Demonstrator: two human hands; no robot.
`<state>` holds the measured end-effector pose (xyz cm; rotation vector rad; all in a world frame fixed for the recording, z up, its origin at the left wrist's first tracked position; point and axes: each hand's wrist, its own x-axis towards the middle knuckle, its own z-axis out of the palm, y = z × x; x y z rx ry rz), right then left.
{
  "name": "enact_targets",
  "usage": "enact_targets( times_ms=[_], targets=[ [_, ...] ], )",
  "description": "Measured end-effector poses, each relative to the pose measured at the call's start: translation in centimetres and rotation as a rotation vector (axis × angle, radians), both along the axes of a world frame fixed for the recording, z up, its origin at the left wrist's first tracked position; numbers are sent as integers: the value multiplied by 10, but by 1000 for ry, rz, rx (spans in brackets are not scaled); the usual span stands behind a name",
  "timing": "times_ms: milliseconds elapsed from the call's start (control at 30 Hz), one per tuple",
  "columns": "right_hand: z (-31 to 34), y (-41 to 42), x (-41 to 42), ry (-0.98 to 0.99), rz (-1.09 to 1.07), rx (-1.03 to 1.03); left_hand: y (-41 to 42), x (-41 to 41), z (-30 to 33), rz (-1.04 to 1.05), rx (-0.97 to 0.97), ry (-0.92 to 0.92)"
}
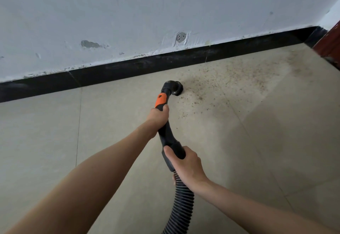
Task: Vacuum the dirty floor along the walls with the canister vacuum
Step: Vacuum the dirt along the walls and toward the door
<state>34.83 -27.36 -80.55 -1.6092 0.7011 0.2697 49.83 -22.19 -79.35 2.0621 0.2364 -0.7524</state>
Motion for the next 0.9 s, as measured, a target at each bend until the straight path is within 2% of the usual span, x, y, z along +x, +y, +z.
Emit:
enact_targets(
  times_ms=[200, 400, 567, 767, 900],
  targets=[
    [0, 9, 23, 26, 116, 192, 20, 15, -7, 80, 36, -2],
    [-3, 36, 36, -31, 192, 95, 61, 24, -7, 201, 106, 0],
    [-2, 45, 23, -30, 293, 68, 90, 22, -6, 287, -84, 146],
    [11, 34, 17, 106, 419, 400, 91, 8, -16, 320, -87, 64],
    [10, 33, 1, 161, 451, 397, 97, -12, -29, 317, -17, 35]
  ],
)
